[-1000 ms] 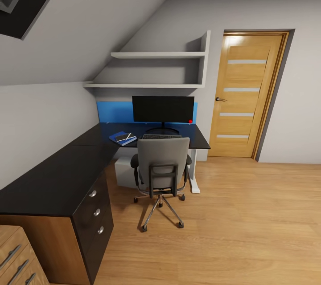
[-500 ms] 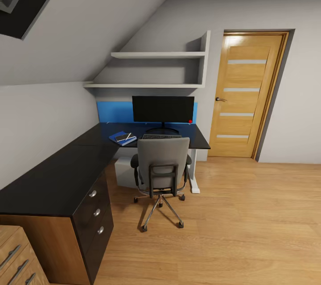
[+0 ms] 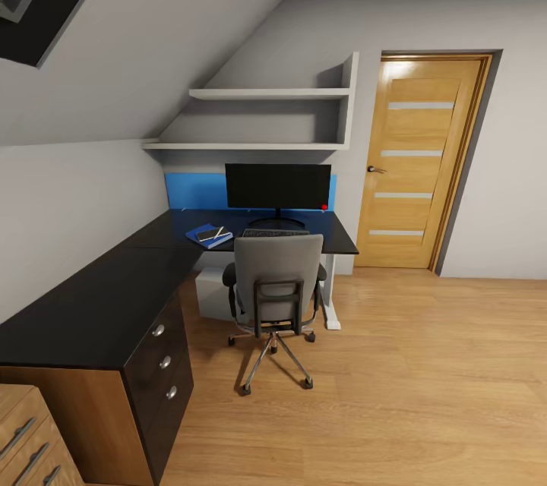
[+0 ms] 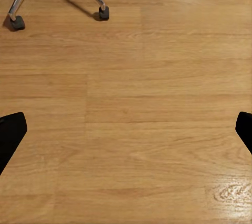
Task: In the bedroom, organize the workspace by keeping the computer under the desk, ensuring the monitor is on the desk, placing the keyboard on the desk next to the monitor, placing the mouse on the desk next to the keyboard, moving the folder from the swivel chair onto the desk next to the mouse, stacking the notebook on top of the folder with the pen on top of the notebook, and positioning the swivel chair next to the desk.
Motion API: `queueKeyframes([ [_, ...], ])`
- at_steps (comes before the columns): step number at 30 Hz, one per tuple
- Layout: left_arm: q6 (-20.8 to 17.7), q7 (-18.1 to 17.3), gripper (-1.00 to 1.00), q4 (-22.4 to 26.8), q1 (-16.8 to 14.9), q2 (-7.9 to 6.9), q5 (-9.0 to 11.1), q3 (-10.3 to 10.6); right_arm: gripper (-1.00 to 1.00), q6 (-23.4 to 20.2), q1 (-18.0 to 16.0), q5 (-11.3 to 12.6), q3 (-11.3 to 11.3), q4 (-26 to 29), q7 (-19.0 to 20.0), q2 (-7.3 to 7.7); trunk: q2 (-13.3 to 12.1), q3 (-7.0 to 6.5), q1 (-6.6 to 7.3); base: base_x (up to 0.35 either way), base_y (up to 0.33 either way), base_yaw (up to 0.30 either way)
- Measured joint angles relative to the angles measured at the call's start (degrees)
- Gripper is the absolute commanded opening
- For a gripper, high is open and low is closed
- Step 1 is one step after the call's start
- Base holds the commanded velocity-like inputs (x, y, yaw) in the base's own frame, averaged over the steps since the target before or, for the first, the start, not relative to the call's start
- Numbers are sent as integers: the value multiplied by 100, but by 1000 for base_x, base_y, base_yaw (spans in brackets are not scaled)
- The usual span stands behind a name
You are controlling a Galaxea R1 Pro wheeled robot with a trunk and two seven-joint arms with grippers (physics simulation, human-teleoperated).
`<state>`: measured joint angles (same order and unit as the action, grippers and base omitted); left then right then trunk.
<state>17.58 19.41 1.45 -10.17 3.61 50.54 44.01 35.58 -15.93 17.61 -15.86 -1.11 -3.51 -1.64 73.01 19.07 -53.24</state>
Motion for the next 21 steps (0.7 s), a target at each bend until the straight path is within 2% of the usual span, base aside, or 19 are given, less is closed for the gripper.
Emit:
queueKeyframes([
  [21, 0, 0, 100, 1, 0, -1, 0, -2, 100, -1, 0, 0, 0, 0, 0, 0, 0, 0, 0, 0, 0, 0],
])
